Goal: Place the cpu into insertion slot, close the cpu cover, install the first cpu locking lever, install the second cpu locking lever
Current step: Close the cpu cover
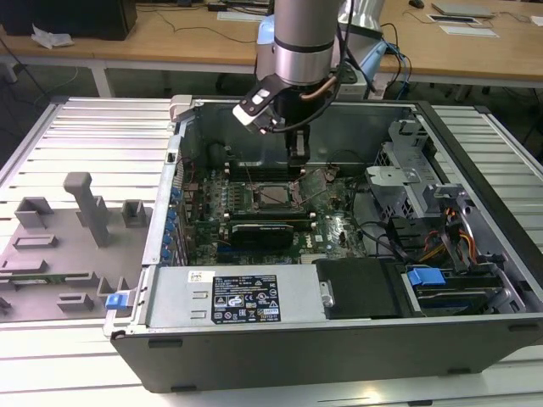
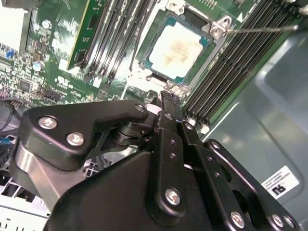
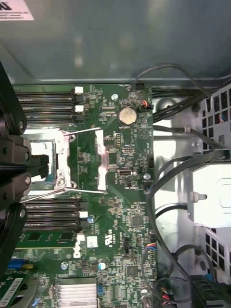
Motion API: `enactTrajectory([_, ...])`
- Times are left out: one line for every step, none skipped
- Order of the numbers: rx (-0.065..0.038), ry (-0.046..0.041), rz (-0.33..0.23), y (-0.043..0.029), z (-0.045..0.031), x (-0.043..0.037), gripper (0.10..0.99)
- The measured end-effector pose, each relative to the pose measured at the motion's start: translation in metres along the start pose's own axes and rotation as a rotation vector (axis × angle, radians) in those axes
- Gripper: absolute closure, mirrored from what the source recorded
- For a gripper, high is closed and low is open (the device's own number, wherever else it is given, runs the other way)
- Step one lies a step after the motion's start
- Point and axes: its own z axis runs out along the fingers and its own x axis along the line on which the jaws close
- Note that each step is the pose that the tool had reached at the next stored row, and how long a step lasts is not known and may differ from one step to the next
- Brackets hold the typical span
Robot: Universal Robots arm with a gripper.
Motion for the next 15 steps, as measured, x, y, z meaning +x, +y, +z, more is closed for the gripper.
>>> enactTrajectory([0.000,0.0000,0.000,0.0015,0.0001,0.0001,0.980])
enactTrajectory([0.000,-0.0001,0.000,0.0036,0.0002,0.0001,0.980])
enactTrajectory([0.000,0.0000,0.000,0.0051,0.0003,0.0002,0.980])
enactTrajectory([0.000,0.0000,0.000,0.0079,0.0005,0.0003,0.980])
enactTrajectory([0.000,0.0000,0.000,0.0112,0.0006,0.0003,0.980])
enactTrajectory([0.000,0.0000,0.000,0.0142,0.0008,0.0004,0.980])
enactTrajectory([0.000,0.0000,0.000,0.0183,0.0011,0.0006,0.980])
enactTrajectory([0.000,-0.0001,0.000,0.0198,0.0011,0.0006,0.980])
enactTrajectory([0.000,-0.0001,0.000,0.0214,0.0012,0.0007,0.980])
enactTrajectory([0.000,-0.0002,0.000,0.0249,0.0014,0.0008,0.980])
enactTrajectory([0.000,0.0000,0.000,0.0287,0.0016,0.0009,0.980])
enactTrajectory([0.000,0.0001,0.000,0.0310,0.0018,0.0010,0.980])
enactTrajectory([0.000,0.0001,0.000,0.0332,0.0019,0.0011,0.980])
enactTrajectory([0.000,0.0001,0.000,0.0358,0.0021,0.0011,0.980])
enactTrajectory([0.000,0.0000,0.000,0.0375,0.0021,0.0012,0.980])
